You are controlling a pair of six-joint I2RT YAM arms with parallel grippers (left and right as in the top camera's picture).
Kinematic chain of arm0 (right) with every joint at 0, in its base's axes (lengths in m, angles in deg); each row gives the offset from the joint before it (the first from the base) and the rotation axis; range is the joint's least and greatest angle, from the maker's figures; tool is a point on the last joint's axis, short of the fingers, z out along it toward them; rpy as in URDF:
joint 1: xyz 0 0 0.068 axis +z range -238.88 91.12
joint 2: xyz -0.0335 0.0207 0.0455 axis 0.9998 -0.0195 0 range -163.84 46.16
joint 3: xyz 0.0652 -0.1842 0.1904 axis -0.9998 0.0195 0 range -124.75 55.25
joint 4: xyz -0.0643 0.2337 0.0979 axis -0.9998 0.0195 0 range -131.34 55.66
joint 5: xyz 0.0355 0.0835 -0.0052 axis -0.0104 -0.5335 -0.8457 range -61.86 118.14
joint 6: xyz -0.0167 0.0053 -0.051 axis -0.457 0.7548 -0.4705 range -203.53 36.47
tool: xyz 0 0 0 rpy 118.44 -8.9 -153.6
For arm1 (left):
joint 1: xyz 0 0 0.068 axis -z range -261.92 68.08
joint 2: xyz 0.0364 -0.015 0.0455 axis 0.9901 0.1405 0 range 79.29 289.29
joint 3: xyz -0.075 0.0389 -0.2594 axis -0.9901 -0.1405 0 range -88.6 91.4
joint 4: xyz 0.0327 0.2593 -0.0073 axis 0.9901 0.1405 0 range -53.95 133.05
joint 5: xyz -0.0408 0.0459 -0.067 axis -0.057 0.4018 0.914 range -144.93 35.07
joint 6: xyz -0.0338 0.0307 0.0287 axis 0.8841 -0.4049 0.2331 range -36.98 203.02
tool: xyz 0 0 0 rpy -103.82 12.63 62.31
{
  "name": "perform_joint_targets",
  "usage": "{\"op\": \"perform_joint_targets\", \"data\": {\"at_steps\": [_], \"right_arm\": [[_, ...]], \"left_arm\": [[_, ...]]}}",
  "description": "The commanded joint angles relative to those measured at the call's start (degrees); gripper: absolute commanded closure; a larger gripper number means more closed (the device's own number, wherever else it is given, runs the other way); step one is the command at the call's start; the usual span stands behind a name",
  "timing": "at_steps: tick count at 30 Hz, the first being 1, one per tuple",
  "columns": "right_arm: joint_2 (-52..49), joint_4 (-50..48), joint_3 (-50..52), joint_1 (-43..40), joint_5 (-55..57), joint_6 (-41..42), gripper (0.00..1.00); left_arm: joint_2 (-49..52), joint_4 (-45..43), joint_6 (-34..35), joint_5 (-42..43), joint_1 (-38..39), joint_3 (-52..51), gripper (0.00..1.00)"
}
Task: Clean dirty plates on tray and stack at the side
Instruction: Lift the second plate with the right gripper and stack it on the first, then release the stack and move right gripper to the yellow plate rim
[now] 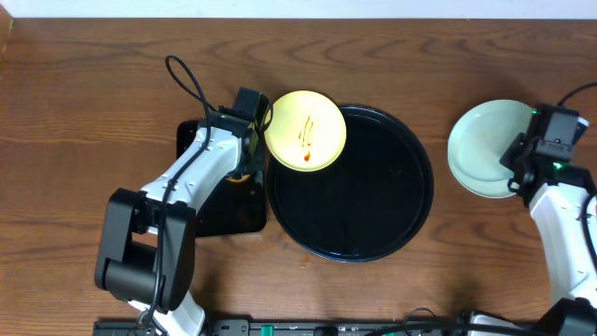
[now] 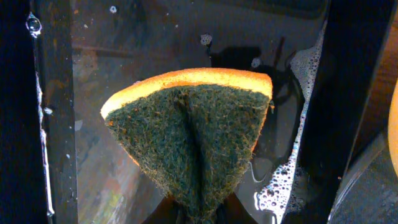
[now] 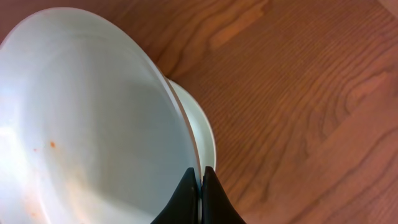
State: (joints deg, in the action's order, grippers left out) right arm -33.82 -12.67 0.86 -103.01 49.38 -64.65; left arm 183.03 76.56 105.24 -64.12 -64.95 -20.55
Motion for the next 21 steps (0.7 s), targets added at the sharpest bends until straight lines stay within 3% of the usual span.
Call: {"op": "perform_joint_targets", "data": {"at_steps": [1,2,5,6,13,21], "right_arm": [[-0.39,-1.70,-0.09,-3.08,-4.39,1.22,0.99],[-0.57,-2.10,-0.09,-3.65,-5.29,1.18,0.97],[-0.66,-2.78,-0.09,-4.33,-7.30,0.31,0.60],[-0.66,-3.06,-0.09,-4.33,-7.96,-0.17,0.55],[-0.63,-4.52,-0.09,-2.54,-25.35,-8.37,0.49],[-1.07,-6.91,-0.09,8.81,-42.75,-17.20,0.44]], "left_arm": [[0.39,0.22,-0.57,-0.26,-0.20,-0.39,0.87],[0.39,0.22,-0.57,-0.26,-0.20,-0.39,0.87],[0.39,0.20,-0.57,-0.26,-0.20,-0.39,0.87],[0.39,0.22,-0.57,-0.26,-0.20,-0.39,0.87],[0.39,0.63,-0.57,-0.26,-0.20,-0.39,0.89],[0.39,0.59,-0.57,-0.26,-0.20,-0.39,0.89]]}}
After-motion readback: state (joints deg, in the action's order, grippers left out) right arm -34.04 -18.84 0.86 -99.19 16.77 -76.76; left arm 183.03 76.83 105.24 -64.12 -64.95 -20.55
